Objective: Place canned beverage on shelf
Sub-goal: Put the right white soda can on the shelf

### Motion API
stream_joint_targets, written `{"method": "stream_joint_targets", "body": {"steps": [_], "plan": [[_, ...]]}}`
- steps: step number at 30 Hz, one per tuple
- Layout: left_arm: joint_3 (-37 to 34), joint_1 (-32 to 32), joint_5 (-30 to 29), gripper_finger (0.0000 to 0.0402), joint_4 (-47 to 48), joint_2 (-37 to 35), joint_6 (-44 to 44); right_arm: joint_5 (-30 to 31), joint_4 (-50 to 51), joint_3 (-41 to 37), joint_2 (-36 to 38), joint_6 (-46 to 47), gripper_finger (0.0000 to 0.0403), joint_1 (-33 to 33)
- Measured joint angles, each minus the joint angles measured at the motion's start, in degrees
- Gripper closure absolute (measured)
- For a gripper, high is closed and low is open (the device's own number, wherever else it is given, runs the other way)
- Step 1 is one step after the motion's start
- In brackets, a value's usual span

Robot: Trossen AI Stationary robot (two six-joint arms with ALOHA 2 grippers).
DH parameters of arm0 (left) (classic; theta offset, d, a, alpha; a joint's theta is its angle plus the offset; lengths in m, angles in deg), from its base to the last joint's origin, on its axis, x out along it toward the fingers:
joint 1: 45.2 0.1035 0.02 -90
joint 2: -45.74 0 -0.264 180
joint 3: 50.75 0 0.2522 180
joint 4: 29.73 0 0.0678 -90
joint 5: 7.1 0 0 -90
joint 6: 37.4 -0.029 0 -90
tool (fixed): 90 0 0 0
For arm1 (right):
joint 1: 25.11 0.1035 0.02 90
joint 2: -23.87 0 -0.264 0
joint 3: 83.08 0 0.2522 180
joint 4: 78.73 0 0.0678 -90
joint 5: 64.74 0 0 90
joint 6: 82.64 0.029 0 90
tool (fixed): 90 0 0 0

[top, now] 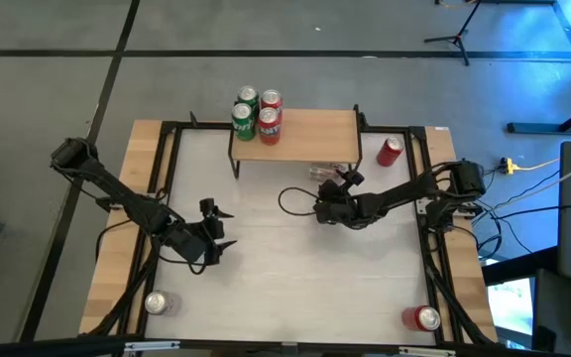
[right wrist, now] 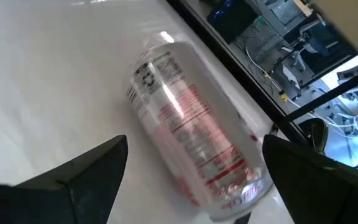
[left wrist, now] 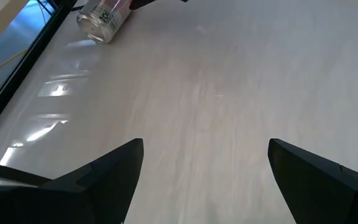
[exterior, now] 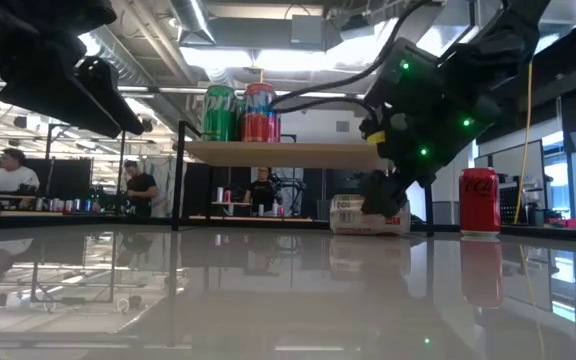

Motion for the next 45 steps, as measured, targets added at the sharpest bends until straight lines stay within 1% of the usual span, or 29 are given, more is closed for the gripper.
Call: {"method": "stream_joint_targets", "body": {"steps": [5, 8, 12, 19, 26, 30, 31, 33, 34, 38, 45], "plan": [[0.0, 0.0, -0.22, 0.0067, 0.02, 0.0, 0.0, -0.11, -2.0, 0.02, 0.0, -2.99, 0.0033, -0.2], [0.0, 0.0, -0.3, 0.0067, 0.02, 0.0, 0.0, -3.23, -2.9, 0.04, 0.0, -4.36, 0.0033, -1.68], [0.0, 0.0, -0.38, 0.0067, -0.03, 0.0, -0.01, -4.28, -3.65, 0.04, 0.0, -4.78, 0.0033, -3.91], [0.0, 0.0, -0.27, 0.0067, -0.03, 0.0, 0.0, -9.52, -3.57, 0.07, 0.09, -6.43, 0.0033, -6.36], [0.02, 0.0, -0.14, 0.0067, -0.02, 0.0, 0.0, -11.37, -3.46, 0.11, 0.14, -7.38, 0.0033, -6.37], [0.02, 0.02, -0.09, 0.0067, -0.03, 0.0, 0.04, -13.94, -3.05, 0.84, 0.39, -5.25, 0.0033, -3.58], [0.02, 0.02, -0.01, 0.0067, -0.02, 0.0, 0.04, -15.17, -2.44, 1.37, 0.66, -4.27, 0.0033, -2.08], [0.02, 0.0, 0.01, 0.0067, -0.03, 0.0, 0.11, -19.48, -0.64, 2.83, 0.87, -2.03, 0.0033, 1.54], [0.02, 0.02, 0.01, 0.0067, -0.04, 0.0, 0.17, -20.05, 0.78, 3.57, 0.87, -1.29, 0.0033, 3.33], [0.02, 0.02, 0.05, 0.0067, -0.24, 0.0, 0.47, -19.31, 2.53, 7.17, 1.46, -0.64, 0.0033, 8.93], [0.04, 0.07, 0.25, 0.0067, -2.36, 0.1, 1.86, -18.54, 5.2, 10.71, 1.31, 0.65, 0.0033, 12.6]]}}
